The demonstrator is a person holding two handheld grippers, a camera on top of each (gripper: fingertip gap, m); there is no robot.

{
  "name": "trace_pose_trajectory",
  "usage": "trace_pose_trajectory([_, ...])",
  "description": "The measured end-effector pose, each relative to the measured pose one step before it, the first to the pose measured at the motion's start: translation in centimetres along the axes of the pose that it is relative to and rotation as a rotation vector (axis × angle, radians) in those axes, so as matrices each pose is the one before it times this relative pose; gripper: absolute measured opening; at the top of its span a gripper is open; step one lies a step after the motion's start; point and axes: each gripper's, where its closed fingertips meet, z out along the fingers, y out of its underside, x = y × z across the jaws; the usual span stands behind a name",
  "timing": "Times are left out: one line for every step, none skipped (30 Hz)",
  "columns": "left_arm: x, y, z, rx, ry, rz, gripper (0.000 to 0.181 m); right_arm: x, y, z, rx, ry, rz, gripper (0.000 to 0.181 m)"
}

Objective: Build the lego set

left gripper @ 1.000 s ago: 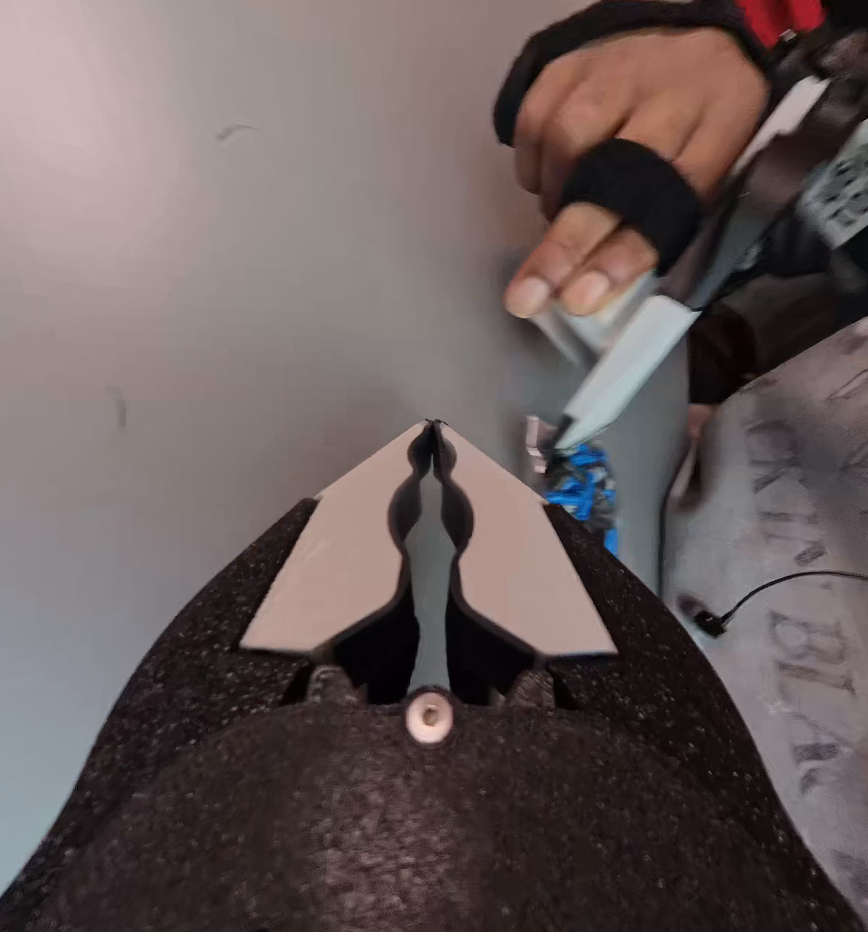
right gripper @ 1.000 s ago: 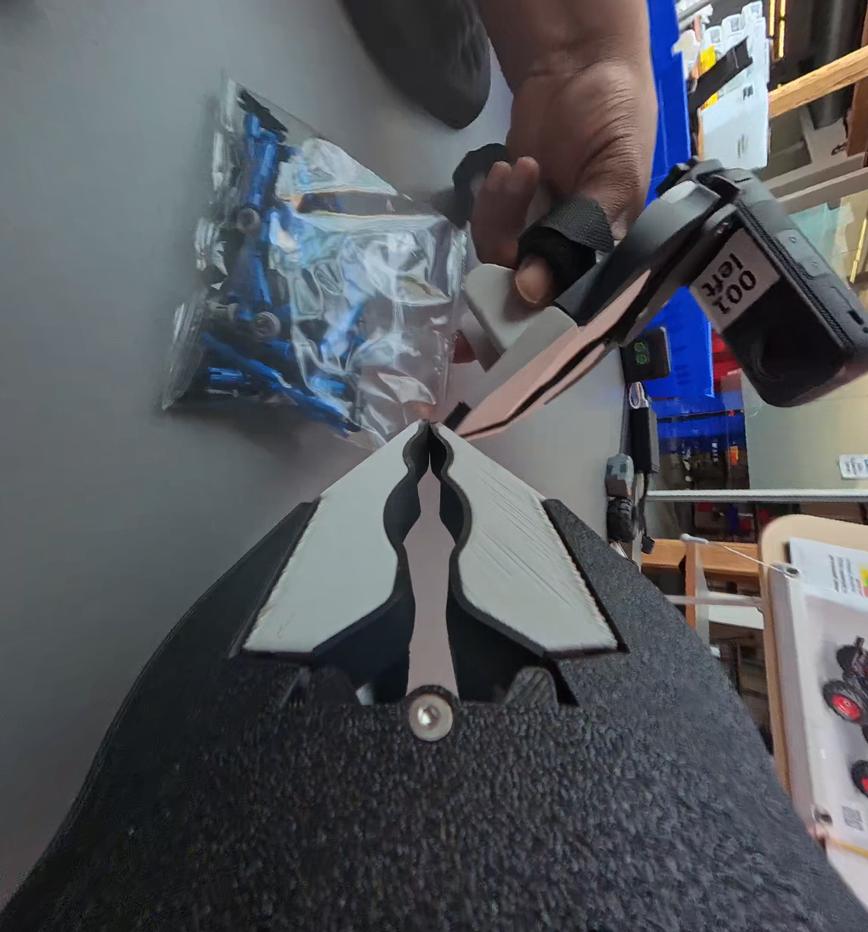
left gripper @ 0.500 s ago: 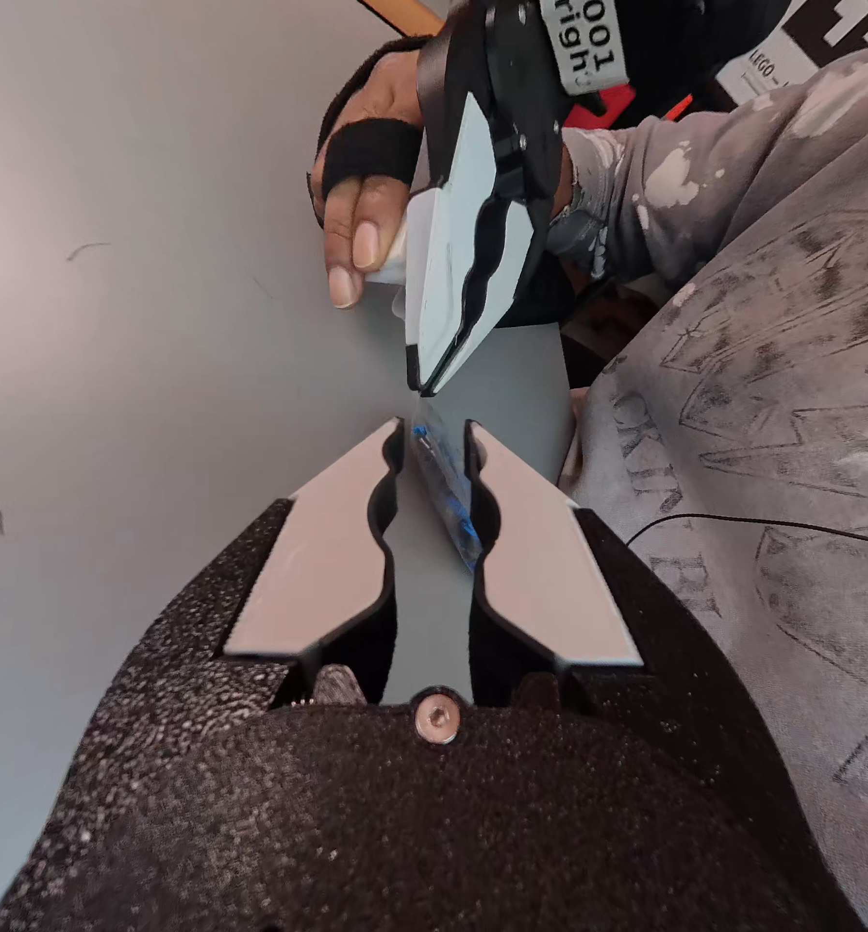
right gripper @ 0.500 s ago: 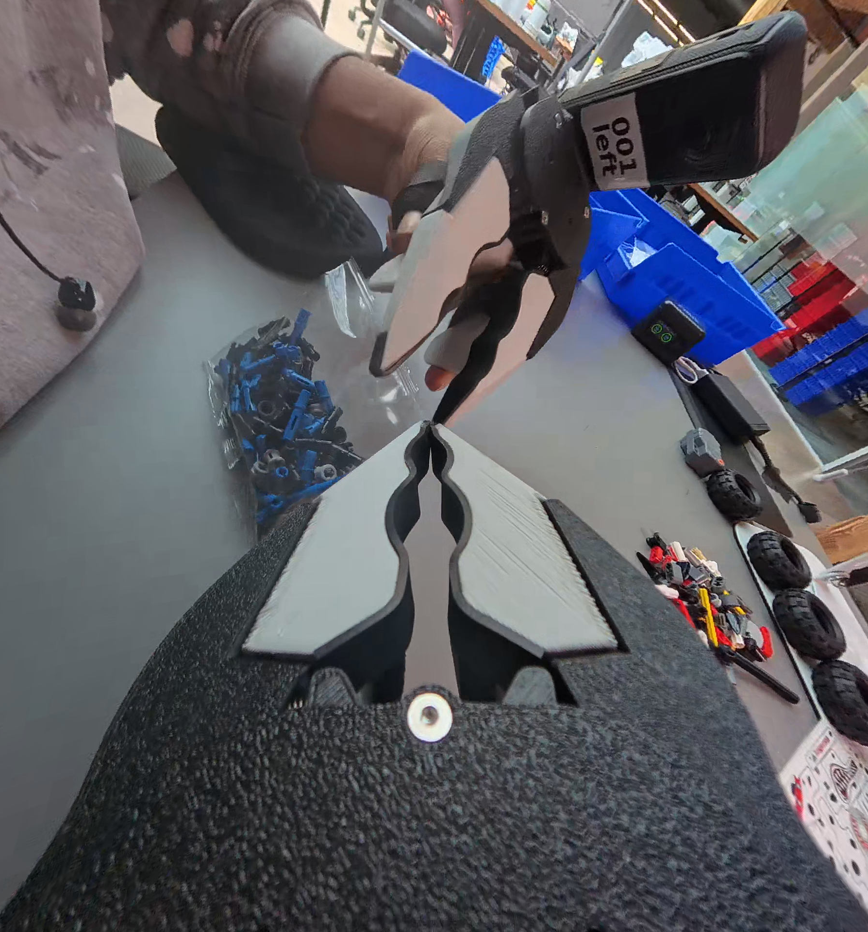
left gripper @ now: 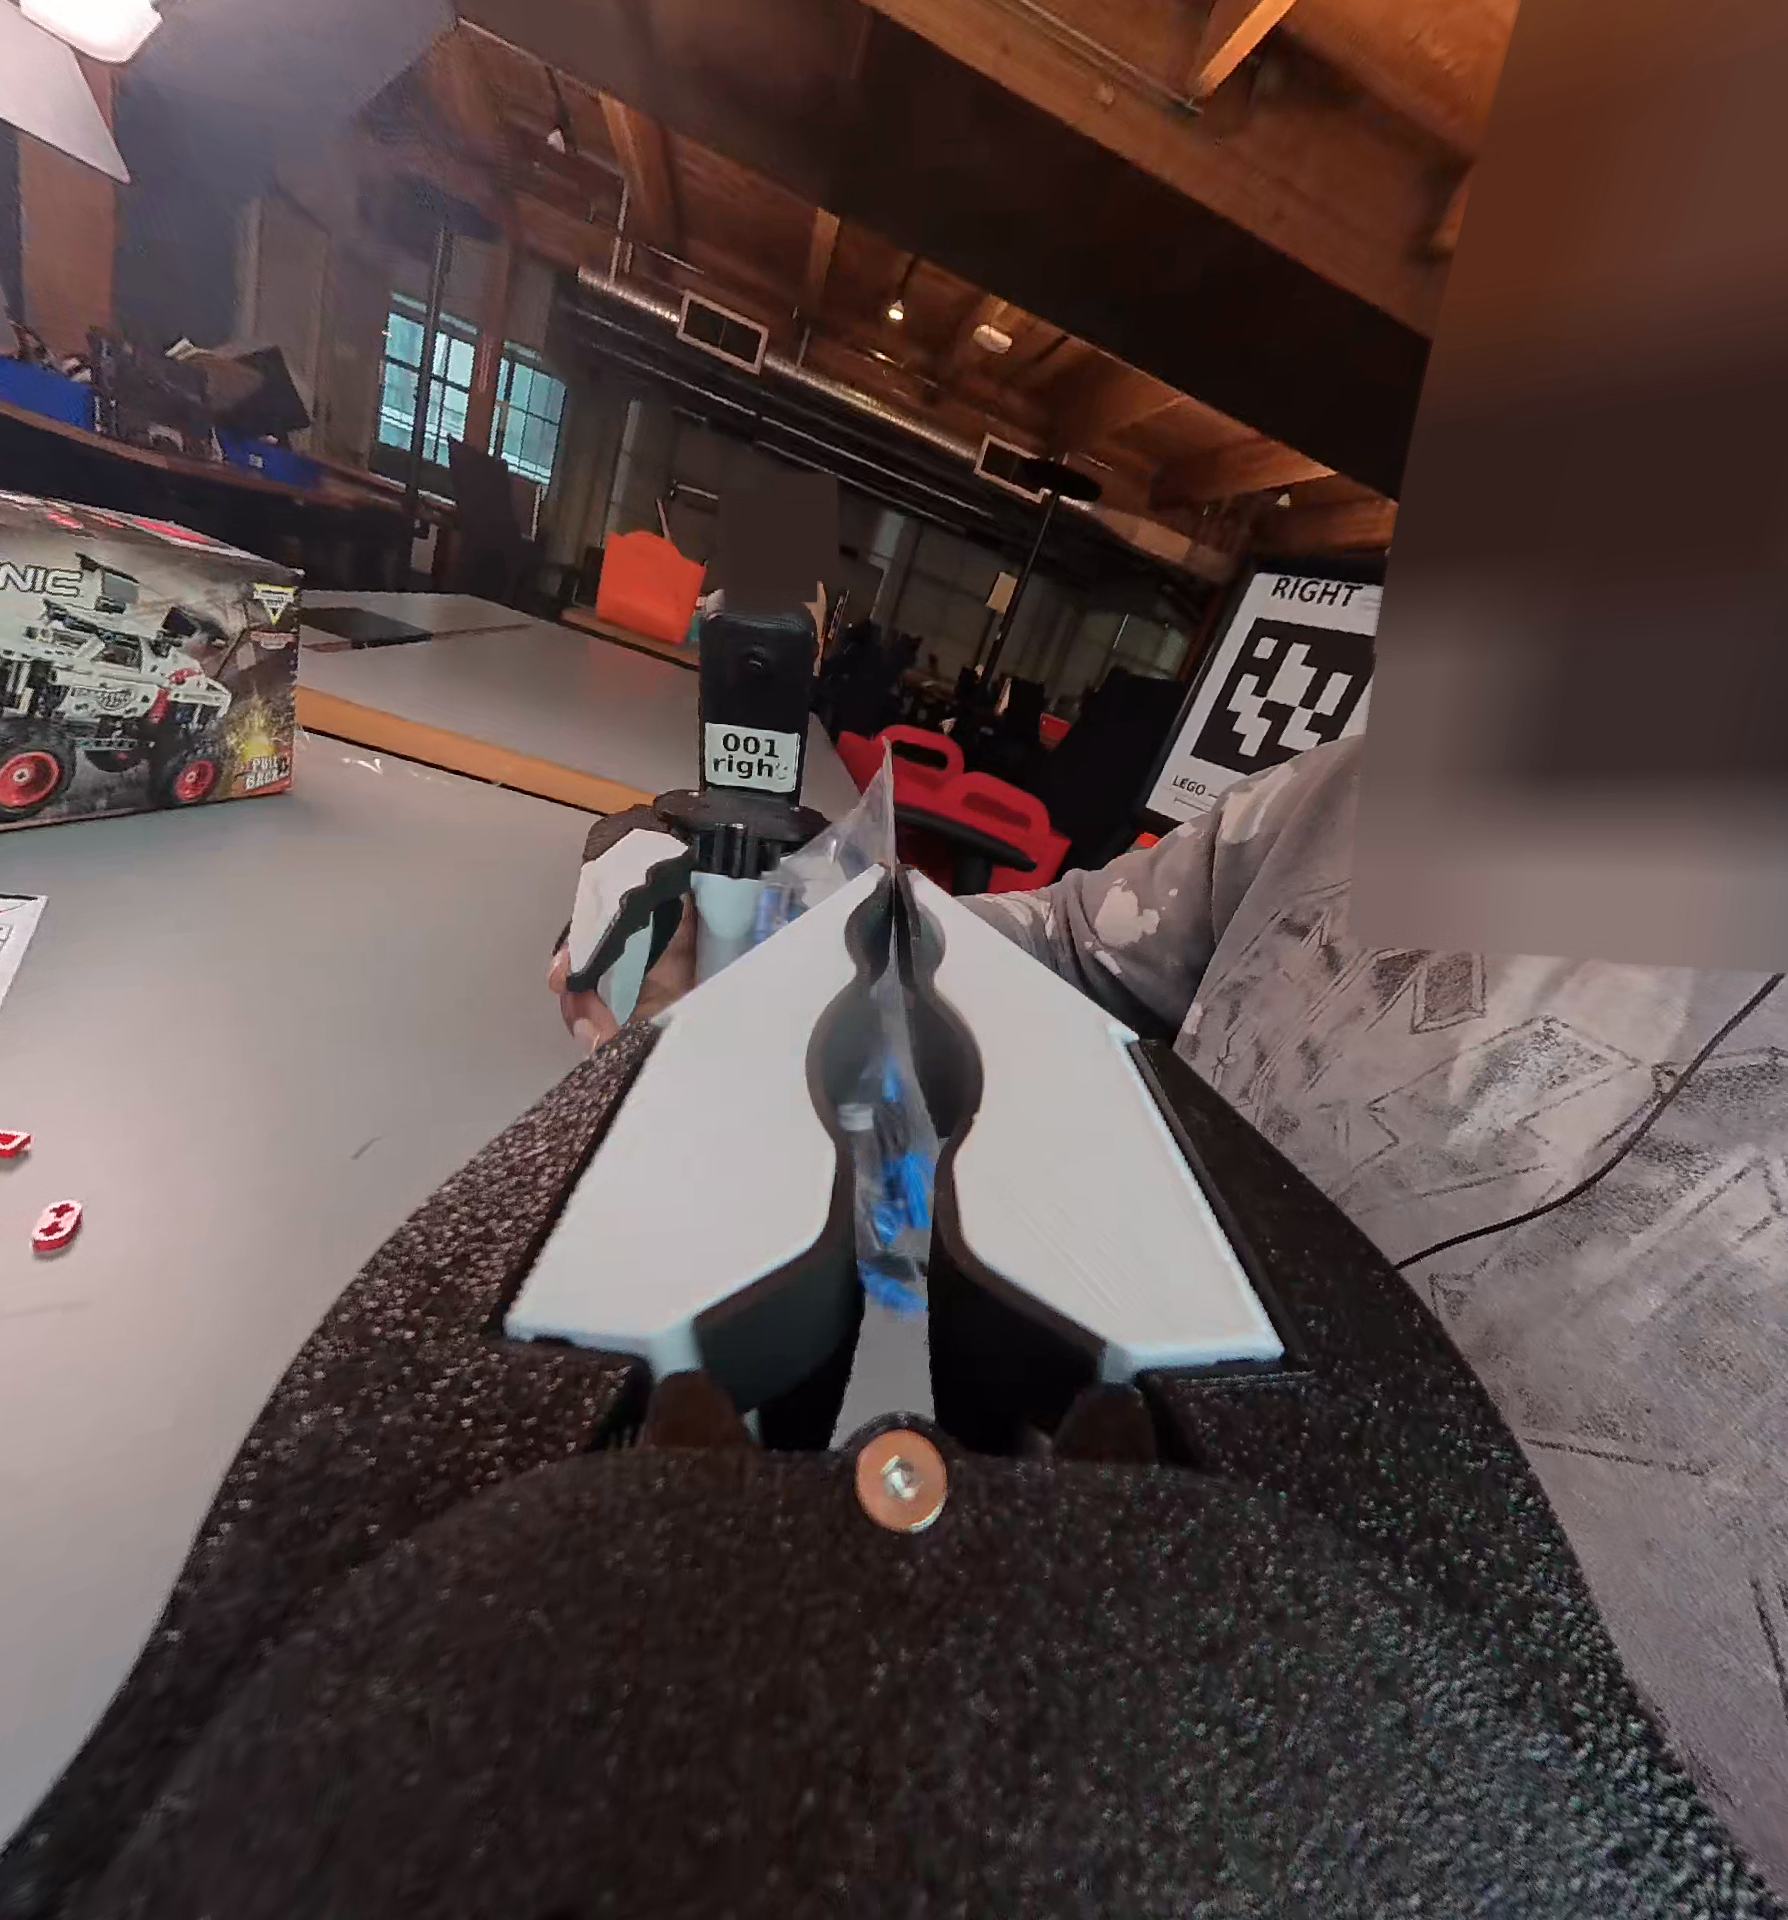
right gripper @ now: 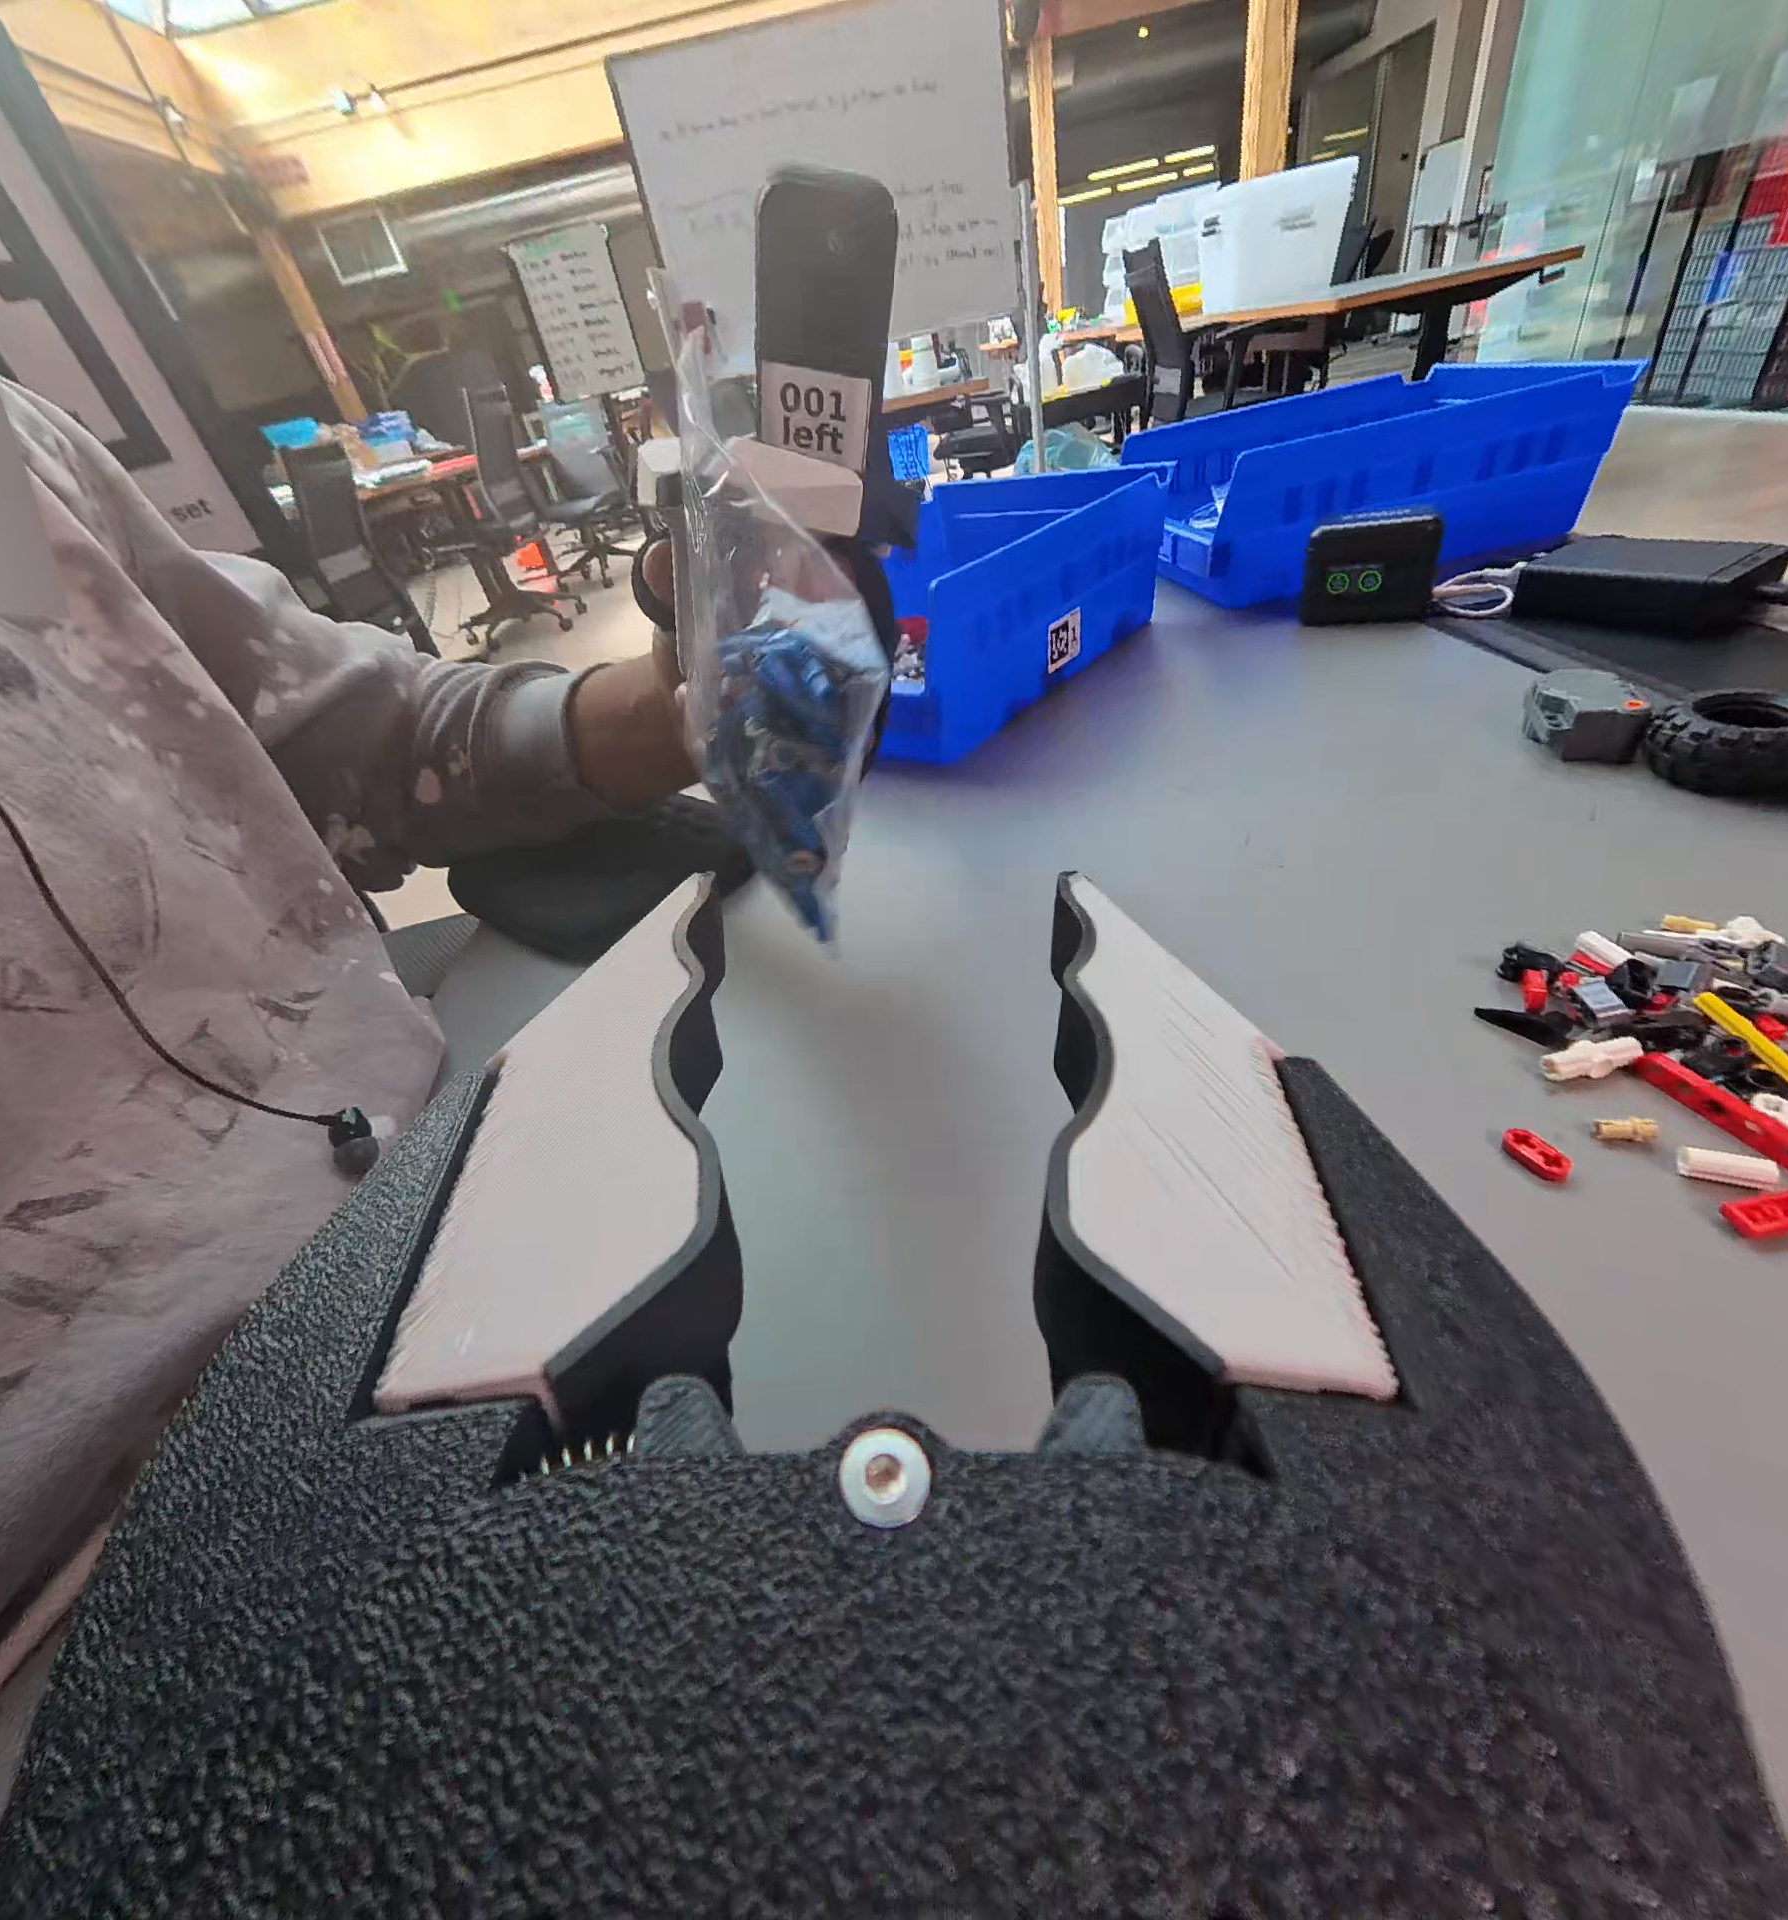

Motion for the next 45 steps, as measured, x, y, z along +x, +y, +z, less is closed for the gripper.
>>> trace_pose_trajectory([0.288,-0.088,0.001,0.0137,0.0197,-0.0036,0.0,-0.418,-0.307,0.436,0.0155,-0.0133,0.0004,0.063])
trace_pose_trajectory([0.368,-0.039,0.096,0.0129,0.0242,-0.0049,0.0,-0.53,-0.222,0.526,0.0122,-0.0161,-0.0024,0.061])
trace_pose_trajectory([0.281,-0.026,0.136,0.0117,0.0171,-0.0003,0.0,-0.554,-0.171,0.586,0.0117,-0.0159,0.0017,0.059])
trace_pose_trajectory([0.111,-0.008,0.108,0.0042,0.0049,0.0052,0.0,-0.742,0.071,0.581,0.0,-0.03,0.0074,0.048])
trace_pose_trajectory([-0.172,0.025,0.021,-0.0024,-0.0115,0.0077,0.0,-1.225,0.124,0.383,-0.0038,-0.0641,0.0054,0.024])
trace_pose_trajectory([-0.344,0.031,-0.11,-0.0045,-0.0215,0.0064,0.0,-1.215,-0.349,0.11,0.0221,-0.0652,-0.0028,0.0])
trace_pose_trajectory([-0.48,-0.04,-0.24,0.0025,-0.0275,0.0029,0.0,-0.268,-0.856,-0.16,0.0435,-0.0066,0.0021,0.0])
trace_pose_trajectory([-0.389,-0.213,-0.305,0.0152,-0.0214,-0.0026,0.0,0.278,-0.975,-0.468,0.0388,0.019,-0.0016,0.0])
trace_pose_trajectory([-0.187,-0.315,-0.279,0.0198,-0.0061,-0.0092,0.0,0.56,-0.731,-0.579,0.0189,0.0315,-0.0081,0.0])
trace_pose_trajectory([-0.124,-0.286,-0.17,0.0164,-0.0001,-0.0109,0.0,0.721,-0.217,-0.488,-0.0081,0.0425,-0.0266,0.001])
trace_pose_trajectory([-0.124,-0.161,-0.061,0.0105,-0.0007,-0.0069,0.0,0.348,0.08,-0.251,-0.0137,0.022,-0.0163,0.016])
trace_pose_trajectory([-0.084,0.005,0.015,0.0031,0.0024,-0.0059,0.0,-0.107,0.221,0.006,-0.0135,-0.0113,0.0166,0.035])
trace_pose_trajectory([-0.041,0.178,0.078,-0.0036,0.0044,-0.0076,0.0,-0.174,0.359,0.216,-0.0158,-0.0162,0.0301,0.051])
trace_pose_trajectory([-0.089,0.225,0.114,-0.0048,-0.0006,-0.0051,0.0,0.133,0.448,0.293,-0.0158,0.0048,0.0089,0.058])
trace_pose_trajectory([-0.143,0.202,0.116,-0.0029,-0.0067,-0.0027,0.0,0.212,0.448,0.248,-0.0113,0.0138,-0.0153,0.059])
trace_pose_trajectory([-0.16,0.14,0.106,-0.0017,-0.0093,-0.0031,0.0,-0.063,0.321,0.187,-0.0078,-0.0033,-0.0111,0.059])
trace_pose_trajectory([-0.098,0.081,0.062,-0.0005,-0.0065,-0.0038,0.0,-0.419,0.203,0.147,-0.0082,-0.0266,0.0062,0.062])
trace_pose_trajectory([-0.128,-0.005,0.011,0.0044,-0.009,-0.0017,0.0,-0.335,0.0,0.104,-0.0014,-0.0193,0.0101,0.065])
trace_pose_trajectory([-0.158,-0.07,-0.04,0.0077,-0.0109,0.0004,0.0,-0.073,-0.008,0.067,-0.0021,-0.0009,0.0001,0.068])
trace_pose_trajectory([-0.06,-0.053,-0.043,0.0054,-0.0013,-0.0044,0.0,0.323,0.095,-0.026,-0.0086,0.0227,-0.0133,0.056])
trace_pose_trajectory([-0.059,-0.036,-0.05,0.0028,0.0031,-0.0103,0.0,0.584,0.083,-0.145,-0.0069,0.0384,-0.0188,0.029])
trace_pose_trajectory([-0.228,-0.046,-0.082,0.0013,-0.0068,-0.0057,0.0,0.726,-0.074,-0.29,0.0012,0.0431,-0.0182,0.0])
trace_pose_trajectory([-0.474,0.04,-0.154,-0.0086,-0.0227,0.0035,0.0,0.504,-0.339,-0.388,0.0117,0.0208,-0.0091,0.0])
trace_pose_trajectory([-0.735,0.292,-0.203,-0.0276,-0.0373,0.0063,0.0,0.507,-0.671,-0.564,0.0208,0.0143,0.0093,0.0])
trace_pose_trajectory([-0.887,0.699,-0.152,-0.0511,-0.0417,0.004,0.0,0.497,-0.759,-0.667,0.016,0.0116,0.0098,0.0])
trace_pose_trajectory([-0.671,0.98,-0.031,-0.0633,-0.0272,0.0004,0.0,0.448,-0.5,-0.605,-0.0043,0.0155,-0.0063,0.0])
trace_pose_trajectory([-0.344,1.039,0.136,-0.0618,-0.01,-0.0022,0.0,0.364,-0.217,-0.469,-0.0179,0.0243,-0.0304,0.0])
trace_pose_trajectory([-0.238,1.066,0.255,-0.0643,-0.0081,-0.0013,0.0,0.017,-0.156,-0.332,-0.0147,0.0139,-0.0364,0.0])
trace_pose_trajectory([-0.23,1.06,0.276,-0.0673,-0.0118,0.0018,0.003,-0.234,-0.208,-0.231,-0.0066,0.0003,-0.0187,0.0])
trace_pose_trajectory([-0.125,0.829,0.203,-0.0573,-0.0085,0.0065,0.011,-0.344,-0.183,-0.21,-0.0068,-0.0125,-0.0002,0.0])
trace_pose_trajectory([0.057,0.399,0.062,-0.0323,-0.0006,0.0083,0.023,-0.233,0.026,-0.234,-0.0208,-0.0137,0.0123,0.0])
trace_pose_trajectory([0.192,-0.099,-0.084,-0.0035,0.0048,0.0055,0.031,0.187,0.311,-0.204,-0.0342,0.0087,0.011,0.0])
trace_pose_trajectory([0.277,-0.516,-0.188,0.0187,0.0043,0.0064,0.036,0.366,0.449,-0.102,-0.0323,0.0207,0.0057,0.0])
trace_pose_trajectory([0.309,-0.708,-0.16,0.0271,-0.0004,0.0124,0.04,-0.12,0.689,0.074,-0.0404,-0.011,0.0123,0.0])
trace_pose_trajectory([0.42,-0.633,-0.028,0.0215,-0.0018,0.0204,0.045,-0.221,0.66,0.289,-0.033,-0.0131,0.0096,0.0])
trace_pose_trajectory([0.515,-0.41,0.163,0.0085,-0.0006,0.0256,0.048,-0.052,0.598,0.491,-0.0256,0.0024,0.006,0.0])
trace_pose_trajectory([0.577,-0.129,0.377,-0.0039,0.002,0.0242,0.05,-0.326,0.593,0.636,-0.0278,-0.0167,0.0117,0.0])
trace_pose_trajectory([0.632,0.094,0.564,-0.0128,0.0062,0.0188,0.051,-0.339,0.542,0.719,-0.0273,-0.0177,0.0167,0.0])
trace_pose_trajectory([0.544,0.31,0.729,-0.0215,0.0051,0.0134,0.051,-0.147,0.426,0.735,-0.0226,-0.004,0.0118,0.0])
trace_pose_trajectory([0.24,0.52,0.785,-0.03,-0.0097,0.0124,0.047,-0.297,0.163,0.647,-0.0103,-0.012,0.0074,0.0])
trace_pose_trajectory([-0.145,0.714,0.714,-0.0398,-0.0284,0.0191,0.034,-0.555,0.002,0.524,-0.0035,-0.0266,0.0027,0.0])
trace_pose_trajectory([-0.377,0.857,0.501,-0.048,-0.036,0.029,0.011,-0.356,-0.068,0.387,-0.0018,-0.0112,-0.0033,0.0])
trace_pose_trajectory([-0.24,0.553,0.164,-0.0272,-0.0172,0.0248,0.002,-0.215,-0.128,0.187,0.0037,-0.0018,-0.0127,0.0])
trace_pose_trajectory([-0.008,0.11,-0.161,0.0043,0.0137,-0.0007,0.0,-0.084,-0.216,-0.07,0.0137,0.0024,-0.0188,0.001])
trace_pose_trajectory([-0.249,0.01,-0.373,0.0152,0.016,-0.0325,0.0,-0.072,-0.307,-0.298,0.0233,-0.0031,-0.0152,0.004])
